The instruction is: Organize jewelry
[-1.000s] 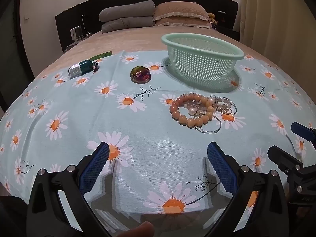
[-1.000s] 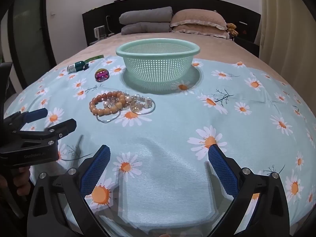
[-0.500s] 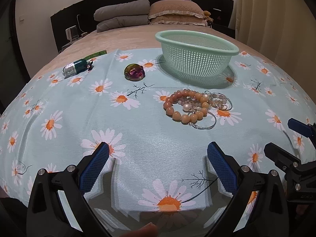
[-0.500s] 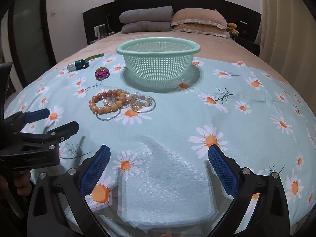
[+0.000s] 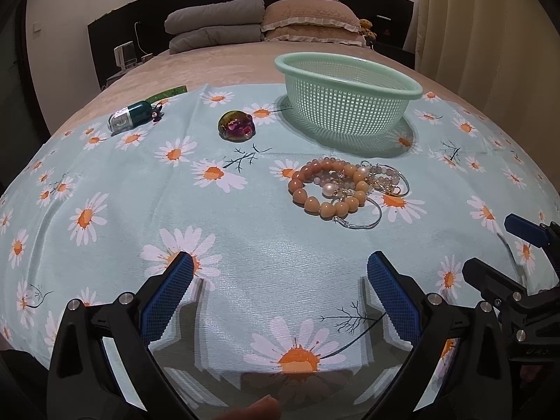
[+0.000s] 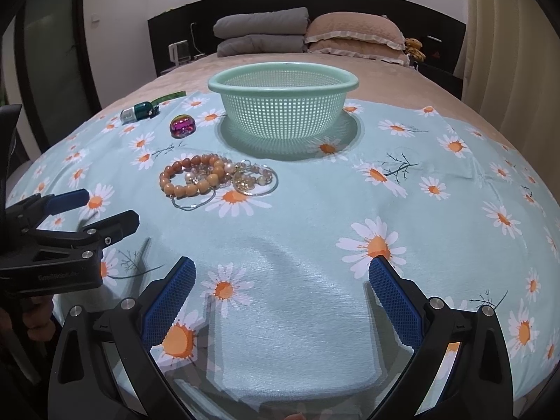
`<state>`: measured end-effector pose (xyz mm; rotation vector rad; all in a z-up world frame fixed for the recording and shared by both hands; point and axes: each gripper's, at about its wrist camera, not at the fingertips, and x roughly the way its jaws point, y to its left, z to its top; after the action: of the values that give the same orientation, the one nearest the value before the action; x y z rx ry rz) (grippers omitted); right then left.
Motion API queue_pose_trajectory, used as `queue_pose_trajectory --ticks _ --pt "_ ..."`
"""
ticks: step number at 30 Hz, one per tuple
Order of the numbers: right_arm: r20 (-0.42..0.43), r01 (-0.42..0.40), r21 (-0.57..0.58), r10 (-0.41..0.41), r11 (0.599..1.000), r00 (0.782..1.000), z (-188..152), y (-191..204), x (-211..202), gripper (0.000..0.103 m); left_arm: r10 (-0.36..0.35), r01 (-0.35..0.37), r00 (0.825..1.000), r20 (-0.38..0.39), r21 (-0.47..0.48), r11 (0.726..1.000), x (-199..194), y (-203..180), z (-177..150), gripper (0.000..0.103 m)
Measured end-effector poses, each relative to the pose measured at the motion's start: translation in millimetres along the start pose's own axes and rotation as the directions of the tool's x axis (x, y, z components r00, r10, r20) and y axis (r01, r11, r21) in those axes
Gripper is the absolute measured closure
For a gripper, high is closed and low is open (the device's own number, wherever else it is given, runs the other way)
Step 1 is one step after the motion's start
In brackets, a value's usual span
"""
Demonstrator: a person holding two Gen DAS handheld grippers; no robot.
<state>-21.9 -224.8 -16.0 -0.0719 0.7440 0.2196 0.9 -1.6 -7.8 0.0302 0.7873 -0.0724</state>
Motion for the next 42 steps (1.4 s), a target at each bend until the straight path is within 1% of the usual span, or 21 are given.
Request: queue_pose_trajectory --ticks 4,8,14,19,24,33,36,38,42 --pt "-0.005 -0.004 -0.013 0.004 1.0 1.0 -0.1 2.6 0.7 0.008 0.022 -0.022 1.0 0.011 0.02 1.0 -1.1 -2.3 0.2 0.006" --pt "0.001 0.002 -0.03 -0.002 1.0 1.0 -0.7 6.1 -0.3 0.008 0.022 -0.022 1.0 0.01 0.015 1.0 -0.9 -2.6 0.9 0.006" --pt "-0.003 0.001 -0.023 -0.001 1.0 1.0 -0.7 3.7 0.3 0.008 0.024 -0.024 1.0 0.009 0.019 1.0 -0.9 -2.2 1.6 0.006" --pt "-0.008 0.001 -0.023 -0.001 1.0 1.0 -1.5 3.7 0.9 0.008 0.039 -0.04 0.999 0.016 0.04 0.998 -1.8 -4.7 0.4 0.006" --pt "-0.012 0.0 -0.034 -0.001 0.999 1.0 -1.7 5.8 2.3 0.008 0.032 -0.033 0.999 0.023 0.052 0.998 -4.1 -6.5 0.6 0.006" --pt "-0.019 0.006 -0.047 -0.006 0.999 1.0 -2.7 7.8 4.2 0.008 0.048 -0.048 0.999 0.008 0.057 0.997 -0.4 -5.6 -0.8 0.006" --pt "-0.022 0.007 -0.051 -0.008 0.999 1.0 -3.2 7.9 5.3 0.008 0.043 -0.043 0.999 0.001 0.053 0.998 0.6 -4.7 -0.3 0.006" --pt "-0.026 0.01 -0.05 -0.011 0.999 1.0 -3.5 7.4 6.2 0.008 0.034 -0.033 0.999 -0.016 0.053 0.998 2.7 -4.3 0.2 0.006" --pt "-0.022 0.005 -0.05 -0.006 0.999 1.0 -2.4 7.4 6.0 0.008 0.037 -0.036 0.999 -0.021 0.052 0.998 3.5 -2.3 1.4 0.006"
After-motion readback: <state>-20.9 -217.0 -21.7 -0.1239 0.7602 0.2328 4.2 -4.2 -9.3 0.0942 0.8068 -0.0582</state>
